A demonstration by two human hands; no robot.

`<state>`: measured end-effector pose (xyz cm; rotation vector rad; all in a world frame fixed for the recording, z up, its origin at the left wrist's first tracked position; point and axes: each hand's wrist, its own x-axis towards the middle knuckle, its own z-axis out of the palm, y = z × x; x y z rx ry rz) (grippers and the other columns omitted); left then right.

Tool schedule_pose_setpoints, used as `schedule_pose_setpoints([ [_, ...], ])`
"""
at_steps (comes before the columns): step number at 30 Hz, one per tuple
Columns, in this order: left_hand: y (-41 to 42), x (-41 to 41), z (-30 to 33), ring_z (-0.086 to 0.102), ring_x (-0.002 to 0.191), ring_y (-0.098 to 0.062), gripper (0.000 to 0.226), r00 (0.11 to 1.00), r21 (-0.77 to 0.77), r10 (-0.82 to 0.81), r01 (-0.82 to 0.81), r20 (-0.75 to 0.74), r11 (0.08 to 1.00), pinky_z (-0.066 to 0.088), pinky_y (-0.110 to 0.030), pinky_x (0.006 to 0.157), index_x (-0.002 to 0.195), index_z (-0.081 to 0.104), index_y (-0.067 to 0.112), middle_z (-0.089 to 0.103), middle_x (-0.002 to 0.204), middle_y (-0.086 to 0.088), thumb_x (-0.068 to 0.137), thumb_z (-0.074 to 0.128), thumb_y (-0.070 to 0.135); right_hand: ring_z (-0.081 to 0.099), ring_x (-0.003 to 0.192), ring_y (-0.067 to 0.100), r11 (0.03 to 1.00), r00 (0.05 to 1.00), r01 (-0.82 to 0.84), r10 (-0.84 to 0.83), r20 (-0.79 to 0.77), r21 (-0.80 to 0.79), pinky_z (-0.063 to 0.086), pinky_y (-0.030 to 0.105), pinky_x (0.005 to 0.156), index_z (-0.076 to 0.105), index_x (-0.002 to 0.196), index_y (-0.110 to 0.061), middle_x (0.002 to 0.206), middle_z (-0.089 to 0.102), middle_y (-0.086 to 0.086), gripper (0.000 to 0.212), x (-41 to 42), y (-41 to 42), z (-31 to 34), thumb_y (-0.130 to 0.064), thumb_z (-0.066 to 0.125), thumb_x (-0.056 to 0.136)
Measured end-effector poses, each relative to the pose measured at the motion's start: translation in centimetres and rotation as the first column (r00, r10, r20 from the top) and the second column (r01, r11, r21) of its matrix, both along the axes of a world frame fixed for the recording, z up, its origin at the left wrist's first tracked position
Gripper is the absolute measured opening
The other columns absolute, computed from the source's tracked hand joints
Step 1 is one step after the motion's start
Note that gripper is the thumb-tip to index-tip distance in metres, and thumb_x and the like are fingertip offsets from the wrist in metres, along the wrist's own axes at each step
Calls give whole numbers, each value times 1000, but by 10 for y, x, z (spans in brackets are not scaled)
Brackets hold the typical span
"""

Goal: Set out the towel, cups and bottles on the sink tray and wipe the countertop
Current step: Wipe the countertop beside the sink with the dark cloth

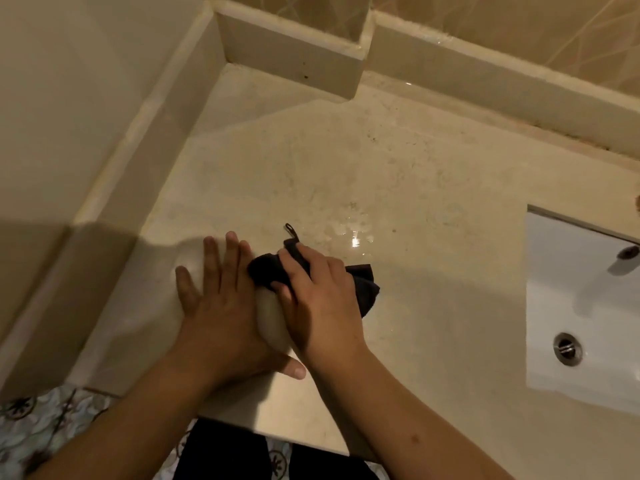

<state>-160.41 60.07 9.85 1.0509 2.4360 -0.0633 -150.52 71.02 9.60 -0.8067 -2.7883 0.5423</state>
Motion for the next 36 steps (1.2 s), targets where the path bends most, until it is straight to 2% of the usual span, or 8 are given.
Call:
schedule_pose_setpoints([
  [3, -1, 0, -1, -30, 147, -32, 182, 1000, 9, 1, -1, -15, 1000, -2, -70, 111, 155, -21, 15, -24, 164, -7, 8, 30, 110, 48, 116, 27, 998, 998, 59, -58, -35, 38, 43, 41, 96, 60, 137, -17, 138, 58, 7, 44, 14, 23, -6, -37, 49, 100],
  [13, 3, -1, 9, -47, 137, -28, 175, 1000, -16, -8, 8, -5, 1000, -15, -69, 111, 147, -37, 31, -45, 155, -3, 10, 38, 110, 44, 113, 38, 921, 921, 389, -388, -36, 27, 39, 46, 97, 61, 136, -8, 132, 58, 19, 39, 105, 177, 5, -25, 57, 101],
  [19, -2, 9, 21, -43, 140, -27, 170, 998, 21, 38, -39, 53, 999, -16, -65, 114, 150, -30, 34, -42, 157, -1, 16, 46, 107, 39, 129, 13, 869, 849, 435, -483, -215, -235, 30, 15, 107, 55, 141, -11, 142, 41, 12, 40, 112, 167, 38, -27, 51, 104],
  [21, -8, 21, 22, -40, 142, -29, 164, 999, 48, 36, -37, 40, 998, -12, -67, 114, 150, -29, 31, -41, 157, -1, 24, 43, 108, 37, 122, 0, 872, 822, 393, -475, -314, -290, 29, 5, 103, 56, 139, -9, 140, 36, 7, 38, 103, 141, 52, -24, 53, 103],
  [25, -24, 64, 14, -42, 140, -32, 174, 997, 57, 52, -55, 63, 997, -13, -67, 112, 147, -36, 19, -44, 154, -3, 15, 31, 111, 48, 122, 23, 919, 878, 224, -335, -343, -324, 39, 30, 106, 60, 135, -8, 131, 47, 7, 36, 74, 57, 60, -15, 59, 100],
  [29, -34, 71, 1, -43, 139, -34, 168, 999, 47, 30, -31, 25, 998, -16, -64, 111, 151, -26, 5, -37, 158, -13, 33, 38, 105, 47, 117, 23, 951, 953, 74, -156, -259, -299, 34, 18, 99, 62, 135, -13, 132, 55, 10, 36, 48, -30, 43, -20, 59, 99],
  [32, -31, 68, -3, -42, 139, -35, 141, 999, 40, 38, -38, -5, 998, -12, -65, 110, 156, -11, 8, -30, 158, -17, 47, 48, 76, 51, 112, 30, 966, 985, 56, -95, -143, -252, 46, 40, 94, 65, 133, -12, 130, 59, 13, 35, 45, -58, 20, -21, 62, 99],
  [36, -31, 66, -1, -41, 141, -34, 171, 999, 14, 27, -27, 23, 1000, -14, -63, 112, 152, -21, 6, -32, 158, -14, 22, 39, 100, 51, 106, 28, 993, 995, 8, -20, -101, -115, 50, 41, 84, 67, 129, -14, 124, 62, 10, 35, 64, -51, 3, -26, 66, 96],
])
